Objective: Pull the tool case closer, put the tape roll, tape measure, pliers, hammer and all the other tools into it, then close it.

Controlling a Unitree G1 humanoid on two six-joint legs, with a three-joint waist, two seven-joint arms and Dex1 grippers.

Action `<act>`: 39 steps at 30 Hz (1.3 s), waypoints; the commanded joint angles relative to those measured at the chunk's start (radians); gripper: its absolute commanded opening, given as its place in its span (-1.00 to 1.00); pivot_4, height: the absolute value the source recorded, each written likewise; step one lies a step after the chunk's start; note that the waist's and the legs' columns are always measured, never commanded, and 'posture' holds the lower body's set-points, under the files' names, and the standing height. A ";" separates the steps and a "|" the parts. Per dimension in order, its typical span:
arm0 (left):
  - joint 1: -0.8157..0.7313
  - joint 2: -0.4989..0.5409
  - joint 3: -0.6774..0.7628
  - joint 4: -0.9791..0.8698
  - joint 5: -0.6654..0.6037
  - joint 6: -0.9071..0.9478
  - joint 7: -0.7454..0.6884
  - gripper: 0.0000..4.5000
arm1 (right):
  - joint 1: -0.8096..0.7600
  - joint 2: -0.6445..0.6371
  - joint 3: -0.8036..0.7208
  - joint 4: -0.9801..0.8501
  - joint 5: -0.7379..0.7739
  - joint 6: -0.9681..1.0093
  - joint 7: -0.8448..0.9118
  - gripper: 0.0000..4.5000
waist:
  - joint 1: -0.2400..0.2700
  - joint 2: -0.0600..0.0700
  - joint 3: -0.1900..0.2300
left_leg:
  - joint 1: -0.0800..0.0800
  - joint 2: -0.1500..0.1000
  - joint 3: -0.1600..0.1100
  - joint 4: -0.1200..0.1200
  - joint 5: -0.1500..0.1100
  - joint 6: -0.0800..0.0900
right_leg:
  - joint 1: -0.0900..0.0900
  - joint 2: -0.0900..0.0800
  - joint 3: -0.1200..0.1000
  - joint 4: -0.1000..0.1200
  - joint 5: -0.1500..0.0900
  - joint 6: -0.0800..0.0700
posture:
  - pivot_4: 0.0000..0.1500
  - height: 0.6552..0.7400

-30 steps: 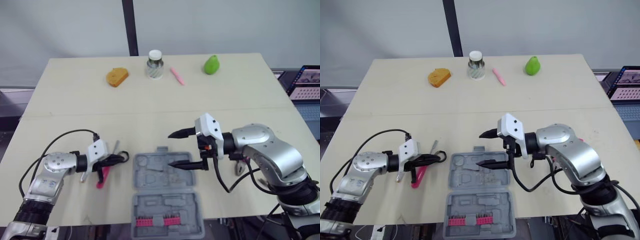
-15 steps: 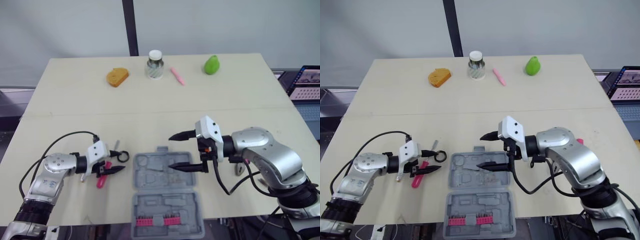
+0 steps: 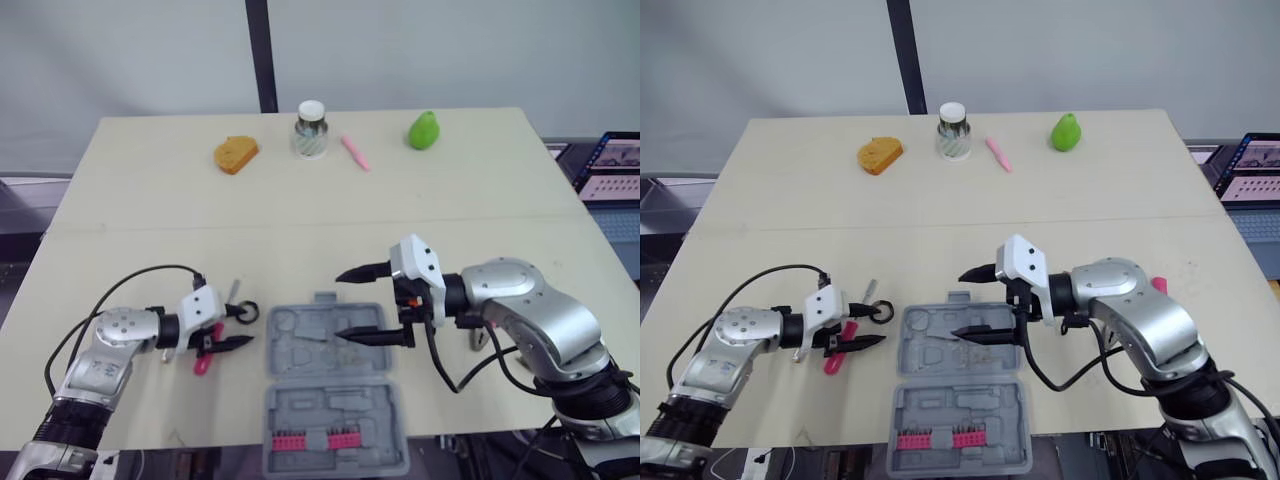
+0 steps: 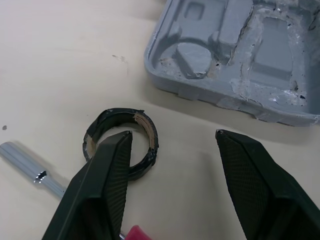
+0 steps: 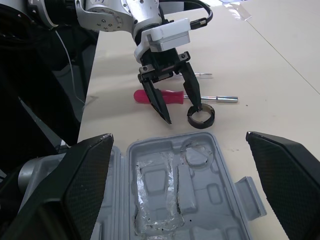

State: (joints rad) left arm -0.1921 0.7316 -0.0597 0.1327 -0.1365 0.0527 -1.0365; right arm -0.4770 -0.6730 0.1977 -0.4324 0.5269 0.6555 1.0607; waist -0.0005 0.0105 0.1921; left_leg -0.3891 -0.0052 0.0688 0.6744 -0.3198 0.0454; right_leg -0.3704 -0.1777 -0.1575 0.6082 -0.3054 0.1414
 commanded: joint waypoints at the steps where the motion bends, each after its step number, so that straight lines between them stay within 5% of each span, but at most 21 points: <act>1: -0.010 -0.003 -0.010 0.001 0.013 -0.003 0.004 0.26 | 0.002 0.010 -0.001 -0.027 0.001 -0.018 -0.010 1.00 | 0.000 0.000 0.000 | 0.000 0.000 0.000 0.000 0.000 0.000 | 0.000 0.000 0.000 0.000 0.000 0.000 | 1.00 1.00; 39: -0.068 -0.018 -0.039 -0.004 0.055 0.071 0.017 0.26 | -0.009 0.028 0.003 -0.028 0.008 -0.004 -0.026 1.00 | 0.000 0.000 0.000 | 0.000 0.000 0.000 0.001 0.000 0.000 | -0.001 0.000 0.000 0.002 0.000 0.000 | 1.00 1.00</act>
State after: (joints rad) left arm -0.2605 0.7012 -0.1032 0.1627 -0.0762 0.1214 -1.0171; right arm -0.4775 -0.6510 0.1985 -0.4324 0.5270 0.6570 1.0366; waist -0.0003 0.0104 0.1920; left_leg -0.3895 -0.0053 0.0686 0.6757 -0.3198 0.0454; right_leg -0.3710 -0.1780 -0.1576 0.6102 -0.3054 0.1414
